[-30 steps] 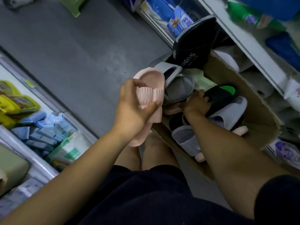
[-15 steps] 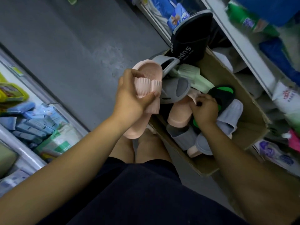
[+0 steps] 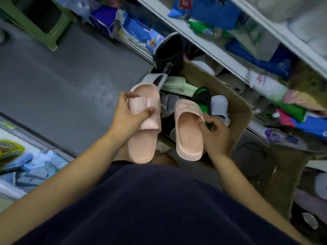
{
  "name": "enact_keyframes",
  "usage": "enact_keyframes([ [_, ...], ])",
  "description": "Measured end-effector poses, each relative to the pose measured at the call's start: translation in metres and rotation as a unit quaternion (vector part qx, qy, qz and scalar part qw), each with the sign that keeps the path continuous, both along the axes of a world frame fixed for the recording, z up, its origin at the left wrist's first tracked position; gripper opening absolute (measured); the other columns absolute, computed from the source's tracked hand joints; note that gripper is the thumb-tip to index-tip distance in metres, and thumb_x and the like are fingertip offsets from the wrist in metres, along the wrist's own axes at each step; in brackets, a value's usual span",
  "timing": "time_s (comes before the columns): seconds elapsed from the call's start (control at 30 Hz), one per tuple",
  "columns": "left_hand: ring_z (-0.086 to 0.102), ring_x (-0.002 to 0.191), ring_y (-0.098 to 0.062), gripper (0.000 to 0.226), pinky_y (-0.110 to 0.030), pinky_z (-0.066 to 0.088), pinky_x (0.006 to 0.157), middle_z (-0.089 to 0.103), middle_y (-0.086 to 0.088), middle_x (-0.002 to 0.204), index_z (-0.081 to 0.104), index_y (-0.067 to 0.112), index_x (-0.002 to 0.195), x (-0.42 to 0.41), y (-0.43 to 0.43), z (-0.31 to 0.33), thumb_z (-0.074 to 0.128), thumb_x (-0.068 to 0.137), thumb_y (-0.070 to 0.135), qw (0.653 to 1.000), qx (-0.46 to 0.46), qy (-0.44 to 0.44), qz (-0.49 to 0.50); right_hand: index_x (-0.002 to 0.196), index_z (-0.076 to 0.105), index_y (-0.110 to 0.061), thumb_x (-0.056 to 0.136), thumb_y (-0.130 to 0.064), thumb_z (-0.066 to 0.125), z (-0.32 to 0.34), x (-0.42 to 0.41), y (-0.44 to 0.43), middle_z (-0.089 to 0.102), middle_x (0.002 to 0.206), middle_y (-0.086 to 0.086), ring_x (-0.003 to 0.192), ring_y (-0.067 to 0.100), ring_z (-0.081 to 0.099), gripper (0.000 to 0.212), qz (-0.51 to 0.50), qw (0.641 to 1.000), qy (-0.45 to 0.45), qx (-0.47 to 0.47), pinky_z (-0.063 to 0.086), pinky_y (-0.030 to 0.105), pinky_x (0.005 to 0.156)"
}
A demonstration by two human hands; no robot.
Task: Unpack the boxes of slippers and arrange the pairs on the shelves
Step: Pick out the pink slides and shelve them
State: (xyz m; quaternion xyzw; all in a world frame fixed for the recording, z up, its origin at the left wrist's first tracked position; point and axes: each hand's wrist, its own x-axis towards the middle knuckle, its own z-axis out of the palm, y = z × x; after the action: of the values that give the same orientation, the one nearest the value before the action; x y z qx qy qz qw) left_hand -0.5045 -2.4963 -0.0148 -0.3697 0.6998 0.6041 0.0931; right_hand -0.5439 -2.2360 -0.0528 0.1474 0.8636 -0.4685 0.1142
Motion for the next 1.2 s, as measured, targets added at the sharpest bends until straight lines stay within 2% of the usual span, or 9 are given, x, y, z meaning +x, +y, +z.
enact_keyframes([
  [0.07, 0.062, 0.109, -0.015, 0.057, -0.034, 0.059, 0.08, 0.056, 0.005, 0.121, 0.047, 0.028, 0.122, -0.002, 0.001, 0.015, 0.085, 0.08, 0.034, 0.999, 0.032, 0.007, -0.008, 0.094, 0.071, -0.017, 0.089, -0.008, 0.072, 0.022, 0.008, -0.001, 0.071, 0.115, -0.006, 0.104, -0.005, 0.063, 0.011, -0.065, 0.997, -0.001, -0.031, 0.045, 0.002, 0.088],
  [0.2, 0.066, 0.103, -0.019, 0.055, -0.021, 0.052, 0.054, 0.06, 0.002, 0.118, 0.048, 0.028, 0.126, -0.017, 0.006, 0.044, 0.082, 0.082, 0.032, 0.994, 0.079, 0.027, -0.065, 0.097, 0.073, -0.015, 0.089, -0.009, 0.073, 0.064, 0.02, -0.001, 0.074, 0.112, -0.004, 0.107, 0.004, 0.068, 0.01, -0.155, 0.979, 0.027, -0.134, 0.051, 0.019, 0.096],
  [0.43, 0.067, 0.107, -0.023, 0.045, -0.029, 0.059, 0.061, 0.059, -0.002, 0.126, 0.047, 0.038, 0.111, -0.046, 0.027, 0.083, 0.081, 0.083, 0.029, 0.976, 0.13, 0.095, -0.146, 0.104, 0.07, -0.016, 0.085, -0.014, 0.074, 0.11, 0.042, -0.007, 0.069, 0.127, 0.007, 0.121, 0.021, 0.064, 0.019, -0.244, 0.918, 0.06, -0.308, 0.052, 0.042, 0.102],
  [0.53, 0.065, 0.112, -0.022, 0.047, -0.036, 0.062, 0.076, 0.058, -0.002, 0.126, 0.047, 0.034, 0.114, -0.053, 0.032, 0.092, 0.082, 0.083, 0.026, 0.969, 0.128, 0.107, -0.18, 0.107, 0.064, -0.014, 0.086, -0.023, 0.07, 0.127, 0.044, -0.009, 0.072, 0.117, 0.004, 0.107, 0.02, 0.069, 0.024, -0.267, 0.886, 0.066, -0.374, 0.058, 0.035, 0.087],
  [0.63, 0.066, 0.111, -0.029, 0.046, -0.036, 0.062, 0.064, 0.059, -0.006, 0.126, 0.048, 0.033, 0.112, -0.058, 0.039, 0.1, 0.083, 0.082, 0.029, 0.962, 0.127, 0.107, -0.216, 0.107, 0.056, -0.013, 0.086, -0.038, 0.064, 0.136, 0.042, -0.005, 0.072, 0.1, 0.004, 0.087, 0.016, 0.069, 0.034, -0.302, 0.844, 0.057, -0.439, 0.059, 0.035, 0.077],
  [0.73, 0.068, 0.105, -0.029, 0.043, -0.045, 0.064, 0.066, 0.063, -0.008, 0.12, 0.05, 0.027, 0.107, -0.06, 0.048, 0.109, 0.085, 0.081, 0.027, 0.953, 0.11, 0.096, -0.264, 0.095, 0.055, -0.018, 0.081, -0.042, 0.072, 0.14, 0.047, 0.005, 0.071, 0.091, 0.003, 0.082, 0.017, 0.067, 0.032, -0.33, 0.843, 0.06, -0.42, 0.058, 0.039, 0.076],
  [0.83, 0.068, 0.098, -0.028, 0.042, -0.03, 0.058, 0.053, 0.065, -0.006, 0.112, 0.052, 0.017, 0.105, -0.06, 0.06, 0.119, 0.084, 0.081, 0.026, 0.946, 0.074, 0.112, -0.294, 0.089, 0.052, -0.019, 0.074, -0.04, 0.081, 0.142, 0.056, 0.021, 0.067, 0.089, 0.004, 0.081, 0.018, 0.065, 0.038, -0.34, 0.839, 0.068, -0.419, 0.055, 0.041, 0.077],
  [1.03, 0.071, 0.099, -0.03, 0.03, -0.044, 0.063, 0.076, 0.072, -0.006, 0.105, 0.059, 0.022, 0.1, -0.055, 0.105, 0.133, 0.081, 0.084, 0.031, 0.95, 0.062, 0.144, -0.271, 0.124, 0.053, -0.015, 0.076, -0.023, 0.079, 0.157, 0.08, 0.076, 0.075, 0.107, 0.008, 0.098, 0.026, 0.072, 0.055, -0.312, 0.843, 0.067, -0.432, 0.059, 0.041, 0.081],
  [1.2, 0.071, 0.101, -0.027, 0.052, -0.049, 0.063, 0.077, 0.067, -0.009, 0.116, 0.047, 0.038, 0.113, -0.036, 0.169, 0.149, 0.086, 0.08, 0.03, 0.936, 0.045, 0.173, -0.302, 0.134, 0.054, -0.023, 0.086, -0.012, 0.073, 0.181, 0.099, 0.156, 0.074, 0.115, 0.008, 0.11, 0.027, 0.069, 0.052, -0.245, 0.874, 0.076, -0.413, 0.058, 0.043, 0.09],
])
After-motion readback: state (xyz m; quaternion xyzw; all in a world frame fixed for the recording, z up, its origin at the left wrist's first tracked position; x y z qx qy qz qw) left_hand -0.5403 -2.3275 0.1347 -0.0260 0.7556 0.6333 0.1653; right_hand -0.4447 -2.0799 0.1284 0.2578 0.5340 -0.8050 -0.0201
